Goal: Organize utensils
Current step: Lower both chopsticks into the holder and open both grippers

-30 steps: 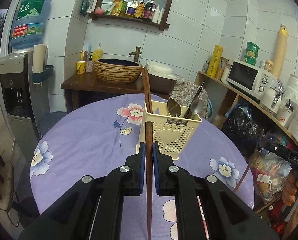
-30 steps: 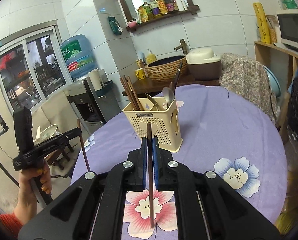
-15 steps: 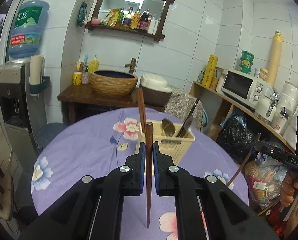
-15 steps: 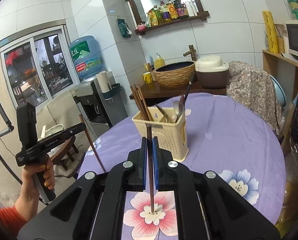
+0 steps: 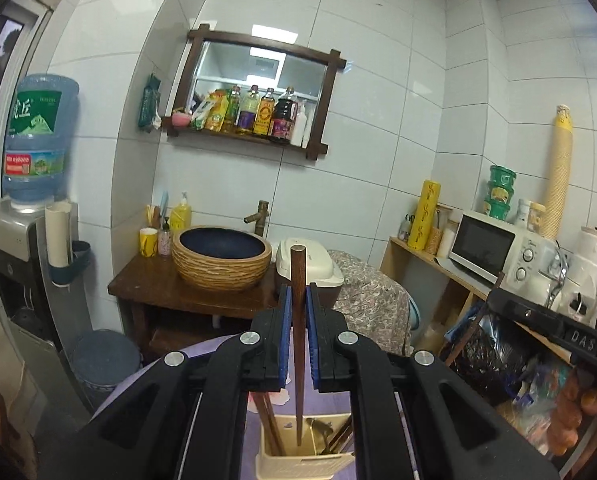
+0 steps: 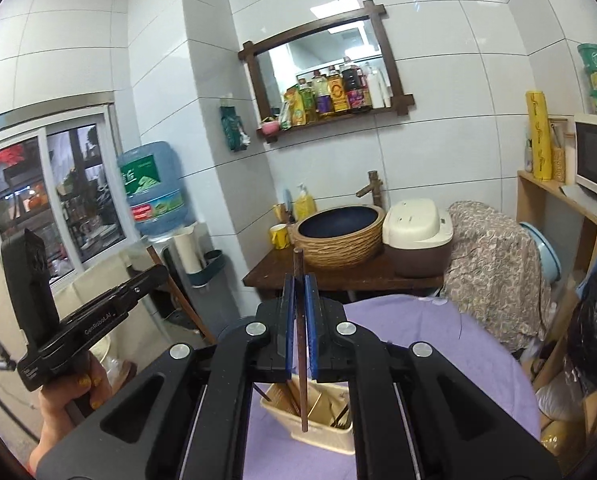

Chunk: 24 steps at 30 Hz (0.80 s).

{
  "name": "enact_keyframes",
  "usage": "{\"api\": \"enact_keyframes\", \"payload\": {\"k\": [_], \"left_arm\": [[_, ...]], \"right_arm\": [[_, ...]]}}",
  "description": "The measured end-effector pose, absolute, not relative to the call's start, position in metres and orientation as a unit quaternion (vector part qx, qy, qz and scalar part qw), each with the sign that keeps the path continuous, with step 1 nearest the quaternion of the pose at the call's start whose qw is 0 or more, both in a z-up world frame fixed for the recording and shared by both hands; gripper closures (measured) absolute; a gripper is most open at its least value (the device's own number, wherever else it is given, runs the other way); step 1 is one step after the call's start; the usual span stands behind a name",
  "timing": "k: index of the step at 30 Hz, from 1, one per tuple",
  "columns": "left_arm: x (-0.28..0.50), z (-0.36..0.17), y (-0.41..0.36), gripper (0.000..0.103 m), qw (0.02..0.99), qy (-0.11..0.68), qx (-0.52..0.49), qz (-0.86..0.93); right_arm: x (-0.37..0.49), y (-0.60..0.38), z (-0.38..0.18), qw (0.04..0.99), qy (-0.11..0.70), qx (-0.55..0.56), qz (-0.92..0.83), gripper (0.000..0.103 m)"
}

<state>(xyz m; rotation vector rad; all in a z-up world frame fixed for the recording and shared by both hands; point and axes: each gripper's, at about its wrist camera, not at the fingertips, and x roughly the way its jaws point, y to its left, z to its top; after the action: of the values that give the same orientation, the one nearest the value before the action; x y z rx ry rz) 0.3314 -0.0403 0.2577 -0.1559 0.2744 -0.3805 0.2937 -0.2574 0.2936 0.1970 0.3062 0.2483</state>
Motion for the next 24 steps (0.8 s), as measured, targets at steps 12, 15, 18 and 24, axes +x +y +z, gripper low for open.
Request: {"api": "enact_keyframes", "payload": {"k": [12, 15, 18, 24], "left_arm": [[0.369, 0.159, -0.069, 0.094, 0.959, 0.211, -0.054, -0.181], [0.374, 0.131, -0.074, 0.094, 0.952, 0.240, -0.044, -0.183], [0.377, 0.111, -0.075, 0.095, 0.948, 0.258, -0.042, -0.180], [0.378, 0.105, -0.076, 0.095, 0.945, 0.270, -0.045, -0.180]], "right_arm": [[0.344, -0.234, 0.204, 0.971, 0.211, 0.057, 0.101, 0.097], [0.350, -0.233, 0.181, 0.968, 0.226, 0.057, 0.096, 0.097], [0.352, -0.236, 0.167, 0.969, 0.223, 0.057, 0.087, 0.097], [0.353, -0.244, 0.165, 0.970, 0.218, 0.067, 0.081, 0.096]]}}
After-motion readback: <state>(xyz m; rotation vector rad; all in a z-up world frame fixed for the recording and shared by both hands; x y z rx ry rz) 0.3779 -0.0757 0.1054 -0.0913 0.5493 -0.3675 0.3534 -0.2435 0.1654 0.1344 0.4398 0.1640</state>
